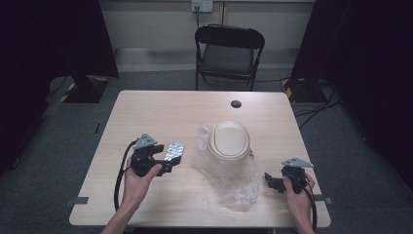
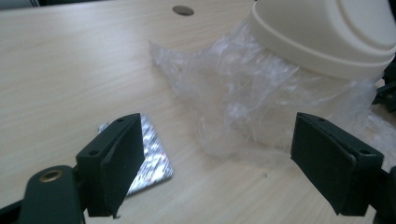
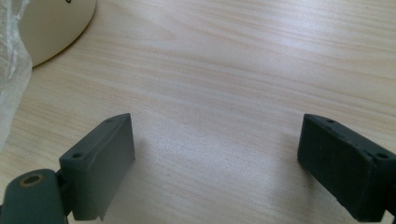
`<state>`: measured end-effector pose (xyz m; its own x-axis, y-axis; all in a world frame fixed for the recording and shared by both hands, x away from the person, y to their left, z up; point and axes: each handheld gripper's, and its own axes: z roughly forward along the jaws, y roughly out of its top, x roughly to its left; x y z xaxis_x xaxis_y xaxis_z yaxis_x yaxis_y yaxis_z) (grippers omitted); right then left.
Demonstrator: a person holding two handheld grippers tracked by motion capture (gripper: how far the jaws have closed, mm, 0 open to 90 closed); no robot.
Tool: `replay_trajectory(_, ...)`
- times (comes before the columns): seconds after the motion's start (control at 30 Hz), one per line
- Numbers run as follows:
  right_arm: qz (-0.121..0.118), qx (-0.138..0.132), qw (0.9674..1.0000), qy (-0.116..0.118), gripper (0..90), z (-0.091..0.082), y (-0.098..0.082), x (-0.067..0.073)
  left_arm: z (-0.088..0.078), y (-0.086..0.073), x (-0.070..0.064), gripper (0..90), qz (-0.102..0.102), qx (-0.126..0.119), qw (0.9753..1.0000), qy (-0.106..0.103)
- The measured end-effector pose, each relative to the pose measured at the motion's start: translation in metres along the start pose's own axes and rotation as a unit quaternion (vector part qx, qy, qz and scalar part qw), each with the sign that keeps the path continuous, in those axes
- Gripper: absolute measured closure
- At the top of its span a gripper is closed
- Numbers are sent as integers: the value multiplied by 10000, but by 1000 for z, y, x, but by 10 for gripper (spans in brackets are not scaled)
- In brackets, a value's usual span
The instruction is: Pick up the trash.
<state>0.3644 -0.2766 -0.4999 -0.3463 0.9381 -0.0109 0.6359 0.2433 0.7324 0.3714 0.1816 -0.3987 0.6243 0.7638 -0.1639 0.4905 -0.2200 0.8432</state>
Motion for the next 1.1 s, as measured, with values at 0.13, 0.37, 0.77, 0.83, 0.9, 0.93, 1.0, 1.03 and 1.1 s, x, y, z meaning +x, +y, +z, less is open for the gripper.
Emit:
replay_trajectory(0.13,0,1,10000,0,101,0,0,0,9,13,-8,168,74,-33,9999,-114)
replay_trajectory(0.37,-1,1,10000,0,101,0,0,0,26,30,-16,168,143,125,9994,-295)
replay_trajectory(0.77,-1,0,10000,0,101,0,0,0,46,66,-32,157,154,-25,9983,-554)
replay_trajectory(0.83,-1,0,10000,0,101,0,0,0,53,70,-38,158,151,-8,9976,-669)
replay_trajectory(0.9,-1,0,10000,0,101,0,0,0,59,73,-41,158,149,-8,9970,-758)
replay_trajectory(0.93,3,4,10000,-3,101,0,0,0,62,74,-43,158,147,6,9969,-778)
replay_trajectory(1.0,-1,0,10000,-1,101,0,0,0,68,76,-45,159,171,113,9974,-688)
replay_trajectory(1.03,-2,1,10000,1,101,0,0,0,71,76,-45,159,178,125,9975,-675)
replay_trajectory(1.1,-1,0,10000,0,101,0,0,0,76,77,-45,158,144,140,9977,-655)
